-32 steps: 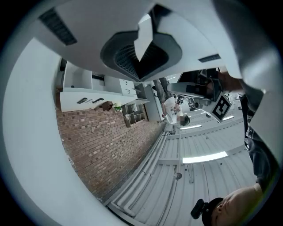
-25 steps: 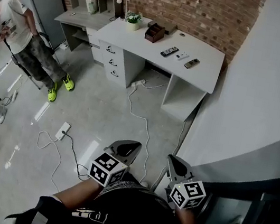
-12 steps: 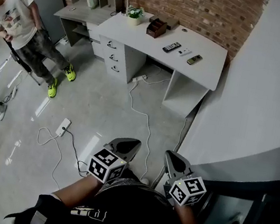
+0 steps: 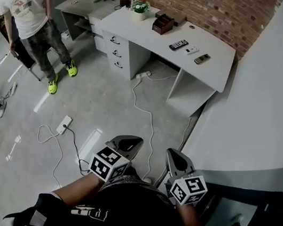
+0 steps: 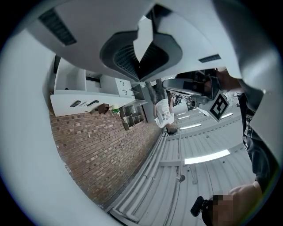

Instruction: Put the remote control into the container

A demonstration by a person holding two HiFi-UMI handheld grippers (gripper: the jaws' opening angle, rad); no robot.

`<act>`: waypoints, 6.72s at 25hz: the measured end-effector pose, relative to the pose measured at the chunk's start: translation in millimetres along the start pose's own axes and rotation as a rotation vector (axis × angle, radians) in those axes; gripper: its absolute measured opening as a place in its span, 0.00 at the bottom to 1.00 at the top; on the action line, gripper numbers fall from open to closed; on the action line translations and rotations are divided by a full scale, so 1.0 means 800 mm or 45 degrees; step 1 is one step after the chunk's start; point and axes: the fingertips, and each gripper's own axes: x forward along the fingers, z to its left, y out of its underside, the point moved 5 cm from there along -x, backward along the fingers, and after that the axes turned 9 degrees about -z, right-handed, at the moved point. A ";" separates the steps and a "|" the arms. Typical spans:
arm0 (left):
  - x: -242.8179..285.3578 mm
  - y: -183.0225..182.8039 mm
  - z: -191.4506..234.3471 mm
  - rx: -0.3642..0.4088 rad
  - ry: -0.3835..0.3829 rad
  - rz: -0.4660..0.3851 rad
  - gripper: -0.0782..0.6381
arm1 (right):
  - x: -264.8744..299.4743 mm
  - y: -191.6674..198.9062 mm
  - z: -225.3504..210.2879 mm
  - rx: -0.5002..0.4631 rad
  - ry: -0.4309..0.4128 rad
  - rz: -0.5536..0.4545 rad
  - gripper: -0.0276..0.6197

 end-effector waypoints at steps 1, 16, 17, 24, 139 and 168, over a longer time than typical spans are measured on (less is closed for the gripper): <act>0.002 -0.004 0.006 0.000 0.001 -0.003 0.12 | 0.006 -0.001 -0.001 0.003 0.005 0.000 0.05; 0.045 -0.060 0.132 -0.014 0.029 -0.018 0.12 | 0.133 -0.035 -0.021 -0.027 0.051 0.037 0.05; 0.048 -0.065 0.140 -0.018 0.031 -0.020 0.12 | 0.141 -0.039 -0.021 -0.027 0.056 0.040 0.05; 0.046 -0.091 0.197 0.024 0.041 -0.035 0.12 | 0.200 -0.051 -0.014 -0.035 0.072 0.041 0.05; 0.488 -0.360 0.854 0.275 0.483 0.269 0.12 | 0.883 -0.206 -0.337 0.220 0.682 -0.012 0.05; 0.579 -0.337 0.848 0.440 0.593 0.451 0.12 | 0.806 -0.110 -0.678 0.684 1.324 0.341 0.34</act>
